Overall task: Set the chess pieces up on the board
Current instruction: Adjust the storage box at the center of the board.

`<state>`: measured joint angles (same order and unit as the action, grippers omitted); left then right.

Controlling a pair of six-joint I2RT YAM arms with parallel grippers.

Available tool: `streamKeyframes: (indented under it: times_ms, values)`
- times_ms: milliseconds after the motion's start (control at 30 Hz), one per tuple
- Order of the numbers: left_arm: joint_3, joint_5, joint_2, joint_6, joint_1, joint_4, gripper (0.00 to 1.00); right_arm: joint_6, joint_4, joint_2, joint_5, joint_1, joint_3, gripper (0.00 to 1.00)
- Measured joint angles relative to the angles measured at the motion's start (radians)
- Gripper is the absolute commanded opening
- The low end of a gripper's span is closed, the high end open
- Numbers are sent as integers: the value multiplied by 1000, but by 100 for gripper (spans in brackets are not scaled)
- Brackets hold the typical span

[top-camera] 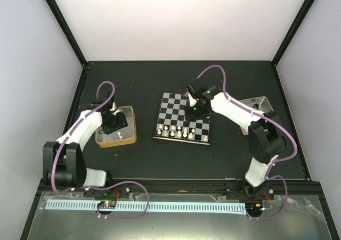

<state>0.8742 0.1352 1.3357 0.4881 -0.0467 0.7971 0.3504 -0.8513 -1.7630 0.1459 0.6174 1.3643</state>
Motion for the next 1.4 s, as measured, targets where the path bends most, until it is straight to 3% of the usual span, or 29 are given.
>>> streamKeyframes:
  times_ms: [133, 433, 500, 733, 1400]
  values:
    - [19, -24, 87, -57, 2, 6, 63, 1, 15, -6, 8, 0, 7, 41]
    - [364, -195, 340, -301, 2, 31, 73, 7, 20, -23, 33, 0, 74, 41]
    - [389, -232, 368, -338, 0, 47, 78, 6, 20, -23, 33, 0, 78, 41]
    - [414, -315, 505, -428, -11, 79, 78, 2, -8, -24, 48, 0, 106, 40]
    - [550, -528, 602, -496, -94, 98, 83, 4, -2, -24, 79, 0, 127, 40]
